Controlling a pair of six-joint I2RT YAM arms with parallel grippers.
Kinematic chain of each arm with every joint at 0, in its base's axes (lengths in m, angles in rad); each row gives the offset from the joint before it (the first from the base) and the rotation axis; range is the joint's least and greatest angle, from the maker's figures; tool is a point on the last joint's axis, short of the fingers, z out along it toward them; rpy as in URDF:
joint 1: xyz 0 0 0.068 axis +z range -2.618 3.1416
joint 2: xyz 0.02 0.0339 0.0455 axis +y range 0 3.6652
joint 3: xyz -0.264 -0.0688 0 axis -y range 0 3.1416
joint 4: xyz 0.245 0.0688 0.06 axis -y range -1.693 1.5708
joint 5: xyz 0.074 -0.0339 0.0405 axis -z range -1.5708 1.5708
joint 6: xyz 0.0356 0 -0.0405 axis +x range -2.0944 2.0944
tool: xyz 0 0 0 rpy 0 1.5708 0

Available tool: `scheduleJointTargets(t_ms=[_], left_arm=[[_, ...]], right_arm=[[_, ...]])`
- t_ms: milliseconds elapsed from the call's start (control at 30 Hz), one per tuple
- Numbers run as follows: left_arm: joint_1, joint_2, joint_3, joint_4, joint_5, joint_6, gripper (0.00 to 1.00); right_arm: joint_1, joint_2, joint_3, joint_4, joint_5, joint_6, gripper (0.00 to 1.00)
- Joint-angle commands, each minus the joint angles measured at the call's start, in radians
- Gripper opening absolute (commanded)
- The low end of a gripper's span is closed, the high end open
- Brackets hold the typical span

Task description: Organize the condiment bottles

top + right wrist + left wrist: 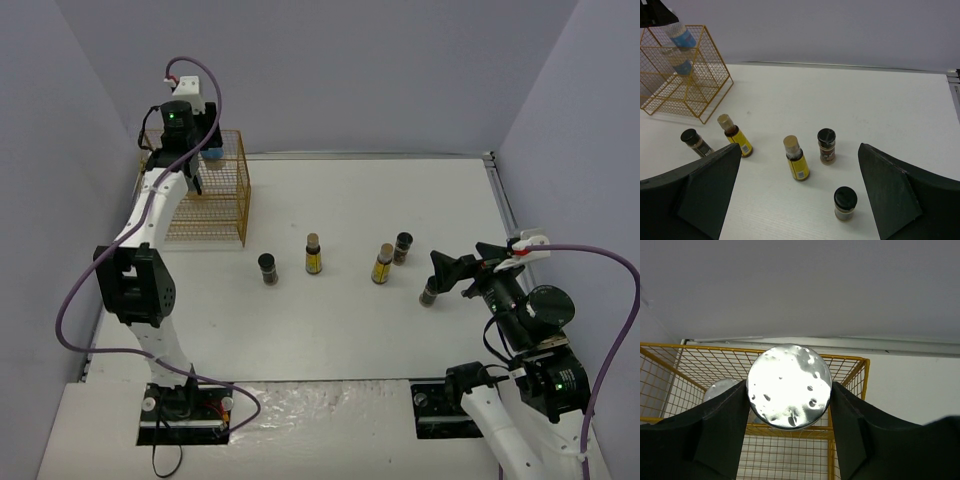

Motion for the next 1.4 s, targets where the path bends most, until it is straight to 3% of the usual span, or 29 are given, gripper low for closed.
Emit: scheduleJointTargets(t_ms=[0,100,500,733,900,1133,1367], left_arm=[[0.003,-0.011,0.016,0.123,0.013,-0.005,0.15],[0.003,0.004,-0.013,0.125,0.011,-0.005,0.29],[0.003,0.04,-0.115,0.141,-0.019,-0.023,0.63],[0.003,0.056,-0.113,0.12,-0.01,-0.03,0.9],[-0.001,-0.001,-0.088,0.038,0.01,-0.059,0.93],[-0.053,-0.226,-0.17,-0.069,0.241,-0.103,0.97],[-0.373,-0.487,-0.579,0.028,0.167,-0.089,0.97]], right_arm=[[0.004,0.022,-0.005,0.064,-0.011,0.009,1.0],[0.005,0.021,-0.01,0.063,-0.013,0.01,1.0],[0.004,0.017,-0.021,0.066,-0.019,0.013,1.0],[0.004,0.011,-0.022,0.065,-0.022,0.013,1.0],[0.004,0.003,-0.026,0.065,-0.022,0.014,1.0],[0.004,-0.009,-0.028,0.066,-0.02,0.018,1.0],[0.004,-0.016,-0.014,0.067,-0.018,0.002,1.0]])
